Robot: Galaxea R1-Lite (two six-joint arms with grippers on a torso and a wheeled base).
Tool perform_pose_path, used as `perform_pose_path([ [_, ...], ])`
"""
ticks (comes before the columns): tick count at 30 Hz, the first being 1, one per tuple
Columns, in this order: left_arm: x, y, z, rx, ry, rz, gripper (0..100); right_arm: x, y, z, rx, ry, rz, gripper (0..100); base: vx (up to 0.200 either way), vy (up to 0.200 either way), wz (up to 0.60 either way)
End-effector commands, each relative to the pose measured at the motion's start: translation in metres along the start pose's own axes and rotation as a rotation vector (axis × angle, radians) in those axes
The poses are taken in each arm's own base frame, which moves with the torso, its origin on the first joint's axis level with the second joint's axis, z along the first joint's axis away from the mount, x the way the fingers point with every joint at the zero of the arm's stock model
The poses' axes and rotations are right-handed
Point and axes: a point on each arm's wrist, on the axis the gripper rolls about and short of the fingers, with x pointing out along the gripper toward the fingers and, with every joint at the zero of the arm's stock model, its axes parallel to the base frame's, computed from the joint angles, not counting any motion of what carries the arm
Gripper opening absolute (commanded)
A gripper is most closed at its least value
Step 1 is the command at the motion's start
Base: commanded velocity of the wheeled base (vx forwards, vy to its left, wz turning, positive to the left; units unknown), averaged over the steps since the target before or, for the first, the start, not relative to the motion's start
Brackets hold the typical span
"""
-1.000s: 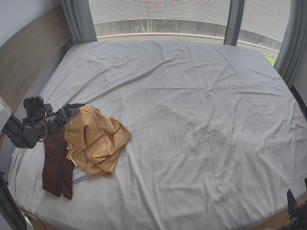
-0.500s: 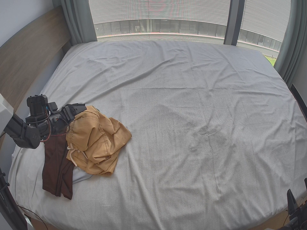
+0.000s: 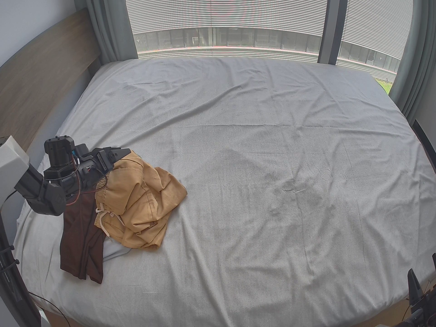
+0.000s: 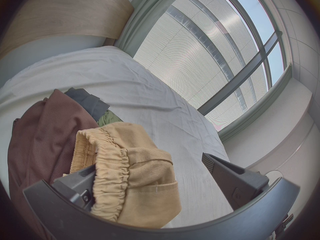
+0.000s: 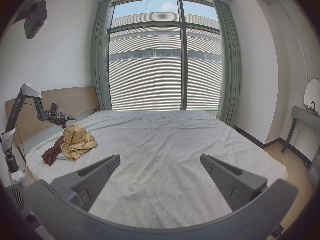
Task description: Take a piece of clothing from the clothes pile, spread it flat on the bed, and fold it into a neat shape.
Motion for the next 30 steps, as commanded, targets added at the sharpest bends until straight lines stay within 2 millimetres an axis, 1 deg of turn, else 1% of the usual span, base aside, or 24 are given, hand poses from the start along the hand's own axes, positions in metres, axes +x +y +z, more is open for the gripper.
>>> perform_pose_path([
  [1, 0.006, 0.002, -0.006, -0.007, 0.018, 0.0, 100, 0.0, 0.0, -0.005, 0.0, 0.002, -0.001, 100, 0.0, 0.0, 0.0],
  [7, 0.006, 0.003, -0.005, -0.006, 0.011, 0.003, 100, 0.0, 0.0, -0.005, 0.0, 0.002, 0.001, 100, 0.0, 0.0, 0.0],
  [8, 0.005, 0.004, -0.005, -0.007, 0.012, 0.005, 0, 0.0, 0.0, -0.005, 0.0, 0.002, 0.001, 100, 0.0, 0.0, 0.0],
  [13, 0.003, 0.004, -0.006, -0.008, 0.016, 0.007, 0, 0.0, 0.0, -0.005, 0.0, 0.002, 0.001, 100, 0.0, 0.0, 0.0],
  [14, 0.0, 0.005, -0.01, -0.01, 0.022, 0.011, 0, 0.0, 0.0, -0.005, 0.0, 0.002, 0.001, 100, 0.0, 0.0, 0.0],
  [16, -0.002, 0.004, -0.011, -0.006, 0.013, 0.005, 0, 0.0, 0.0, -0.005, 0.0, 0.002, 0.001, 100, 0.0, 0.0, 0.0],
  [20, -0.005, 0.0, -0.013, 0.014, -0.015, -0.022, 0, 0.0, 0.0, -0.005, 0.0, 0.001, 0.001, 100, 0.0, 0.0, 0.0],
  [22, -0.01, -0.008, -0.009, 0.025, -0.033, -0.039, 0, 0.0, 0.0, -0.005, 0.0, 0.002, 0.001, 100, 0.0, 0.0, 0.0],
  [26, -0.015, -0.025, -0.008, 0.043, -0.036, -0.076, 0, 0.0, 0.0, -0.005, 0.0, 0.002, 0.001, 100, 0.0, 0.0, 0.0],
  [30, -0.023, -0.049, -0.011, 0.064, -0.032, -0.128, 0, 0.0, 0.0, -0.005, 0.0, 0.002, 0.001, 100, 0.0, 0.0, 0.0],
])
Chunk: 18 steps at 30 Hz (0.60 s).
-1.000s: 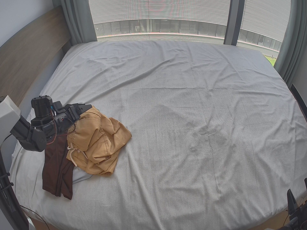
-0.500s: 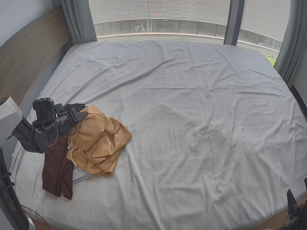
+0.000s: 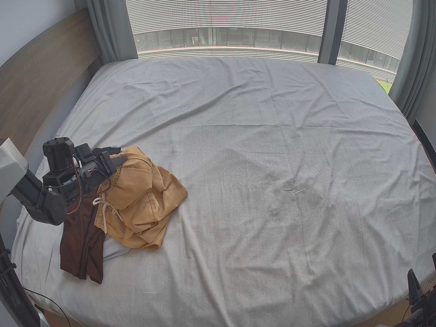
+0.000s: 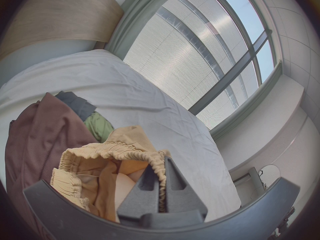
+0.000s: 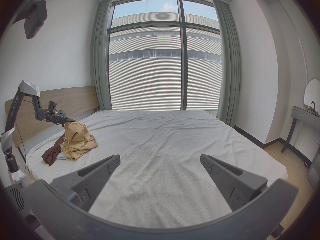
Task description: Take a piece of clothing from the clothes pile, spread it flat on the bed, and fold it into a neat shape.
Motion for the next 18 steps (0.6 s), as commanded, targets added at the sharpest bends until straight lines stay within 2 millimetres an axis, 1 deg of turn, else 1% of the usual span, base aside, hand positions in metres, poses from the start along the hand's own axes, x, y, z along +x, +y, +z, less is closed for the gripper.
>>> perform_pose_path([
  [1, -0.01, -0.032, 0.003, 0.031, -0.009, -0.068, 0, 0.0, 0.0, -0.005, 0.0, 0.001, 0.001, 100, 0.0, 0.0, 0.0],
  [4, -0.012, -0.054, 0.002, 0.05, -0.007, -0.122, 0, 0.0, 0.0, -0.005, 0.0, 0.001, 0.001, 100, 0.0, 0.0, 0.0],
  [7, -0.012, -0.071, 0.0, 0.067, -0.002, -0.169, 0, 0.0, 0.0, -0.005, 0.0, 0.001, 0.001, 100, 0.0, 0.0, 0.0],
  [9, -0.012, -0.074, -0.001, 0.068, 0.002, -0.176, 0, 0.0, 0.0, -0.005, 0.0, 0.001, 0.001, 100, 0.0, 0.0, 0.0],
  [10, -0.012, -0.079, -0.002, 0.075, -0.001, -0.19, 0, 0.0, 0.0, -0.005, 0.0, 0.001, 0.001, 100, 0.0, 0.0, 0.0],
  [14, -0.011, -0.082, -0.002, 0.084, -0.005, -0.199, 0, 0.0, 0.0, -0.005, 0.0, 0.001, 0.001, 100, 0.0, 0.0, 0.0],
  [18, -0.012, -0.085, -0.008, 0.097, 0.008, -0.199, 0, 0.0, 0.0, -0.005, 0.0, 0.001, 0.001, 100, 0.0, 0.0, 0.0],
])
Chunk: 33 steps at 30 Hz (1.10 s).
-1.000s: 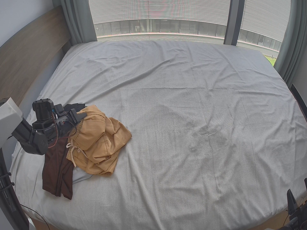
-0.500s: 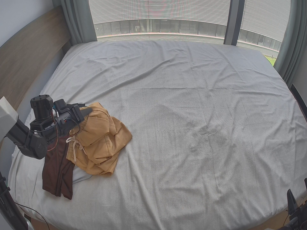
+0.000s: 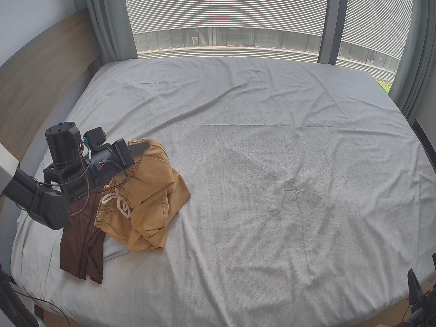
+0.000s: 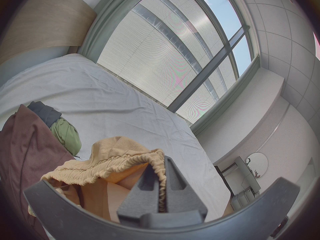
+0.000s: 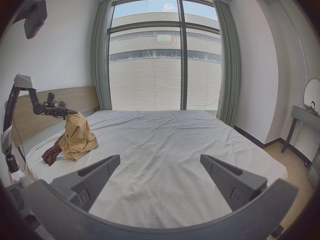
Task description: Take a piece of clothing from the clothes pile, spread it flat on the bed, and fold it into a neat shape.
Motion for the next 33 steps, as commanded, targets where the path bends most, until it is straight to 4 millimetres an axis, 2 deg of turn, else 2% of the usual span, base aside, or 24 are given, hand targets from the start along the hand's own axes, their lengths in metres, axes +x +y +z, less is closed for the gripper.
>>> perform_pose_path([
  [1, -0.003, -0.008, -0.002, 0.018, 0.006, -0.016, 0, 0.0, 0.0, -0.005, 0.0, 0.001, 0.001, 100, 0.0, 0.0, 0.0],
  [6, -0.005, -0.017, -0.007, 0.035, 0.02, -0.039, 0, 0.0, 0.0, -0.005, 0.0, 0.001, 0.001, 100, 0.0, 0.0, 0.0],
  [10, 0.0, -0.047, -0.014, 0.054, 0.025, -0.1, 0, 0.0, 0.0, -0.005, 0.0, 0.001, 0.001, 100, 0.0, 0.0, 0.0],
  [16, 0.008, -0.072, -0.021, 0.063, 0.032, -0.149, 0, 0.0, 0.0, -0.005, 0.0, 0.001, 0.001, 100, 0.0, 0.0, 0.0],
  [19, 0.015, -0.081, -0.018, 0.066, 0.003, -0.143, 0, 0.0, 0.0, -0.005, 0.0, 0.001, 0.001, 100, 0.0, 0.0, 0.0],
  [26, 0.027, -0.121, -0.008, 0.022, -0.019, -0.205, 0, 0.0, 0.0, -0.005, 0.0, 0.0, 0.001, 100, 0.0, 0.0, 0.0],
  [33, 0.034, -0.135, -0.002, 0.025, -0.03, -0.225, 0, 0.0, 0.0, -0.005, 0.0, 0.001, 0.001, 100, 0.0, 0.0, 0.0],
])
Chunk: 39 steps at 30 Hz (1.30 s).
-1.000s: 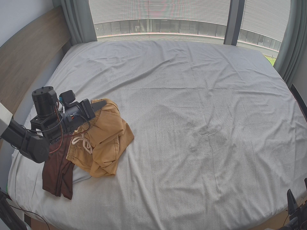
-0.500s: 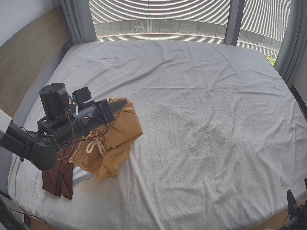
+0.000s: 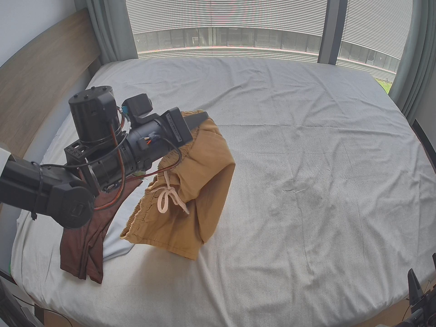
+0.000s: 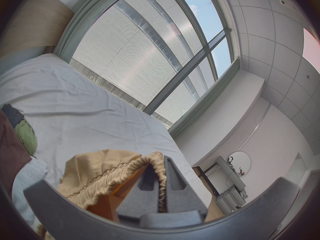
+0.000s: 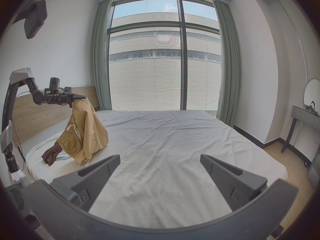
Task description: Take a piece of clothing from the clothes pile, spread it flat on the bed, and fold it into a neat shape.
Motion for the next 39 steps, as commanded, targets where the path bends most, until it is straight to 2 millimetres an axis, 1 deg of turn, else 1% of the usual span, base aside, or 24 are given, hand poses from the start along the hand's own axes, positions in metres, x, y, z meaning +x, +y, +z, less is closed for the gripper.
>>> perform_pose_path([
  [1, 0.006, -0.014, 0.006, 0.006, -0.013, -0.042, 0, 0.0, 0.0, -0.005, 0.0, 0.001, 0.001, 100, 0.0, 0.0, 0.0],
  [3, 0.008, -0.019, 0.007, 0.005, -0.009, -0.051, 0, 0.0, 0.0, -0.005, 0.0, 0.001, 0.001, 100, 0.0, 0.0, 0.0],
  [7, 0.013, -0.039, 0.011, -0.004, -0.005, -0.099, 0, 0.0, 0.0, -0.005, 0.0, 0.003, 0.001, 100, 0.0, 0.0, 0.0],
  [11, 0.018, -0.054, 0.013, -0.021, -0.007, -0.14, 0, 0.0, 0.0, -0.005, 0.0, 0.001, 0.001, 100, 0.0, 0.0, 0.0],
  [17, 0.021, -0.065, 0.022, -0.023, -0.021, -0.17, 0, 0.0, 0.0, -0.005, 0.0, 0.001, 0.001, 100, 0.0, 0.0, 0.0],
  [20, 0.022, -0.075, 0.03, -0.058, -0.039, -0.198, 0, 0.0, 0.0, -0.005, 0.0, 0.003, 0.001, 100, 0.0, 0.0, 0.0],
  [31, 0.026, -0.104, 0.037, -0.097, -0.046, -0.274, 0, 0.0, 0.0, -0.005, 0.0, 0.001, 0.001, 100, 0.0, 0.0, 0.0],
  [33, 0.026, -0.116, 0.044, -0.147, -0.06, -0.309, 0, 0.0, 0.0, -0.005, 0.0, 0.003, 0.001, 100, 0.0, 0.0, 0.0],
  [35, 0.026, -0.122, 0.047, -0.173, -0.071, -0.318, 0, 0.0, 0.0, -0.005, 0.0, 0.003, 0.001, 100, 0.0, 0.0, 0.0],
  [36, 0.026, -0.128, 0.052, -0.212, -0.085, -0.332, 0, 0.0, 0.0, -0.005, 0.0, 0.003, 0.001, 100, 0.0, 0.0, 0.0],
  [39, 0.026, -0.134, 0.059, -0.281, -0.097, -0.354, 0, 0.0, 0.0, -0.005, 0.0, 0.001, 0.001, 100, 0.0, 0.0, 0.0],
])
